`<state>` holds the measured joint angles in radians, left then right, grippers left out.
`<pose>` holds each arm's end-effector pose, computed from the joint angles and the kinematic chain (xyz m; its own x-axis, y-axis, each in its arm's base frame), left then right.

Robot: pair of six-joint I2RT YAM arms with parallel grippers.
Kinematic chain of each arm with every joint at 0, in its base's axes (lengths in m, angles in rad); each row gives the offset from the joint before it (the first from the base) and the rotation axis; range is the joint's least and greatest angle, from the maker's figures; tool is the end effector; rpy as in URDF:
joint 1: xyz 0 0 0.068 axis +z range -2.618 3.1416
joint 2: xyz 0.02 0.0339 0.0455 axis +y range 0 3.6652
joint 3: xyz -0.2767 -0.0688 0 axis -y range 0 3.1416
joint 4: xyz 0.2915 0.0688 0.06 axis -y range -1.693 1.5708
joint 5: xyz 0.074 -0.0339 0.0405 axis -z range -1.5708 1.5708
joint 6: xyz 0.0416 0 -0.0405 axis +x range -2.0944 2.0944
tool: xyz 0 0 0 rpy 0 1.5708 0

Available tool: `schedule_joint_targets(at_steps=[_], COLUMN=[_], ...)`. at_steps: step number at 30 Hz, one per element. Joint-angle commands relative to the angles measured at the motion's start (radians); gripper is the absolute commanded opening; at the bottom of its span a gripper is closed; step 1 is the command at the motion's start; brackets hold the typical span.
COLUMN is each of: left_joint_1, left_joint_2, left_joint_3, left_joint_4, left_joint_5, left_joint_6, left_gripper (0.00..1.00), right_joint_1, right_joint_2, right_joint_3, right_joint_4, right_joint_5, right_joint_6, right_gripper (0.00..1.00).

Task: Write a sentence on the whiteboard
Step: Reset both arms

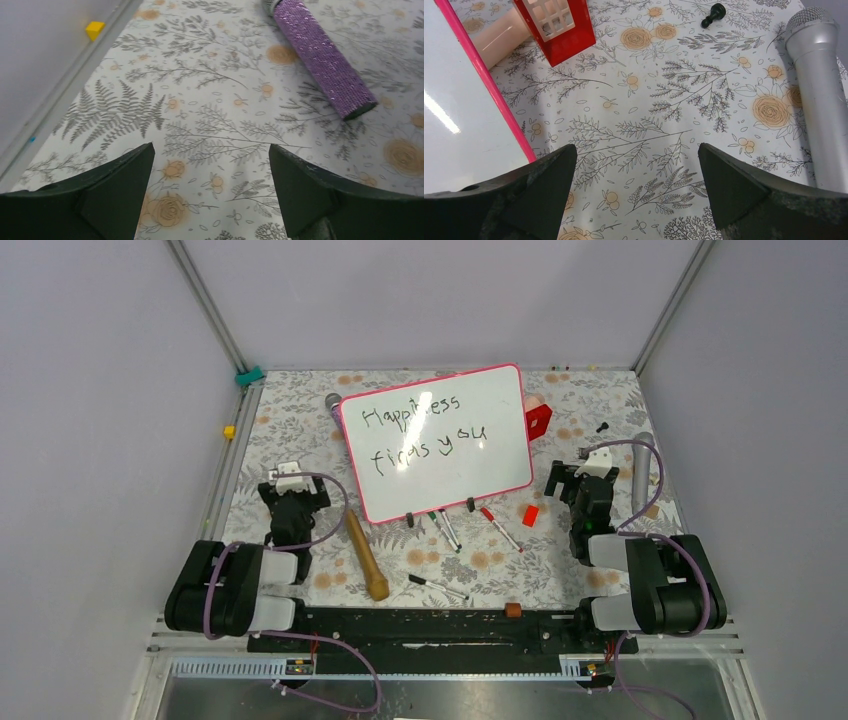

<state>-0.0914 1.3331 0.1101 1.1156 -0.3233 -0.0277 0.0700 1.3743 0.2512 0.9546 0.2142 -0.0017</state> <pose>0.2237 -0.0072 0.1167 -0.1004 -0.0172 -0.9948 -0.2309 0.9730 0.0065 0.2593 0.0093 0.1288 -0.1675 -0.0134 -0.9858 0.1404 0.9894 -0.0373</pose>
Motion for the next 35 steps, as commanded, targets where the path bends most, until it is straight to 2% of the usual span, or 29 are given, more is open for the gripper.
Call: schedule_joint_targets(at_steps=[1,4,7,13,14,15,35], left_joint_1=[0.004,0.004,0.005,0.022,0.022,0.022,0.047], left_joint_2=[0.005,0.005,0.012,0.015,0.014,0.014,0.017], left_joint_3=[0.039,0.081,0.124,0.138,0.136,0.135,0.153], left_joint_4=[0.107,0.021,-0.051,-0.07,-0.067,-0.067,-0.096], left_joint_5=[0.119,0.127,0.165,0.172,0.171,0.171,0.228], left_joint_6=[-0.008,-0.007,0.007,-0.009,-0.009,-0.009,-0.017], left_gripper=[0.85,0.87,0.84,0.81,0.95,0.98,0.99], right_joint_1=[-0.004,-0.004,-0.004,-0.004,-0.004,-0.004,-0.004], right_joint_2=[-0.013,-0.013,-0.014,-0.014,-0.013,-0.014,-0.014], right_joint_3=[0.01,0.009,0.023,0.023,0.023,0.023,0.023], right_joint_4=[0.064,0.064,0.038,0.038,0.038,0.038,0.038], right_joint_5=[-0.014,-0.014,-0.014,-0.015,-0.014,-0.014,-0.014], right_joint_6=[-0.004,-0.004,-0.004,-0.004,-0.004,-0.004,-0.004], right_gripper=[0.99,0.99,0.99,1.0,0.99,1.0,0.99])
